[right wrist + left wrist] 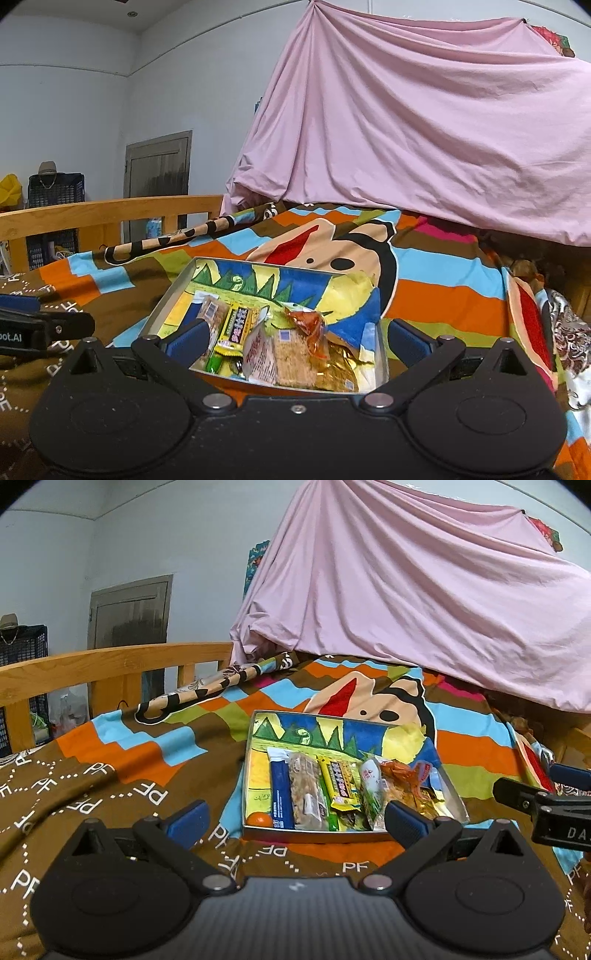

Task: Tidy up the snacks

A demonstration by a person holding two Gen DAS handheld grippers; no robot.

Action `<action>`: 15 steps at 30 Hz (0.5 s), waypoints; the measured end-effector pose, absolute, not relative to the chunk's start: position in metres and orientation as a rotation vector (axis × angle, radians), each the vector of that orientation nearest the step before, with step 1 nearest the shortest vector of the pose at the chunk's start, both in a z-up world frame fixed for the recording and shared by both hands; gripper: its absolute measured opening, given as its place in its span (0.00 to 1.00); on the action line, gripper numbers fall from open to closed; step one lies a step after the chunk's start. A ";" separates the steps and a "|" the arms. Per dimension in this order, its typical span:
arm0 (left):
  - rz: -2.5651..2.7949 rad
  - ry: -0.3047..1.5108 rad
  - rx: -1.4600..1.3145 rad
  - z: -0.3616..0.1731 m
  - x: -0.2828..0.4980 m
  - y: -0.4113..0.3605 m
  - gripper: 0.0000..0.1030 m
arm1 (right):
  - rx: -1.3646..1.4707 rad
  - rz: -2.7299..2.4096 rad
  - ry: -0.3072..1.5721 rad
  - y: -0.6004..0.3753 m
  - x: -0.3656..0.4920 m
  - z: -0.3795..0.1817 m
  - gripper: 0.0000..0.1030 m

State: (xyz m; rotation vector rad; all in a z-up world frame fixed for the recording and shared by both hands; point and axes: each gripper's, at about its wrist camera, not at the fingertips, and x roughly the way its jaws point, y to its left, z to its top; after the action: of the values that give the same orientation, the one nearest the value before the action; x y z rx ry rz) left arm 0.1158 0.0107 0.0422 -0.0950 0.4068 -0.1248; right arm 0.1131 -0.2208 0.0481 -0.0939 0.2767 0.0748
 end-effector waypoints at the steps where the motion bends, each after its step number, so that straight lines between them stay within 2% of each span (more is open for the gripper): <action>1: -0.123 0.407 -0.093 0.042 0.114 0.010 1.00 | -0.093 0.074 0.279 -0.222 0.109 0.048 0.99; 15: -0.080 0.448 -0.094 0.044 0.080 0.002 1.00 | -0.066 0.081 0.282 -0.238 0.068 0.046 0.99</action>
State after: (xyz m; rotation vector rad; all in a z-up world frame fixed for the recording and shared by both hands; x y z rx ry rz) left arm 0.0797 0.0023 0.0438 -0.0940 0.4480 -0.0797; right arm 0.0676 -0.2377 0.0462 -0.0663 0.2819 0.0811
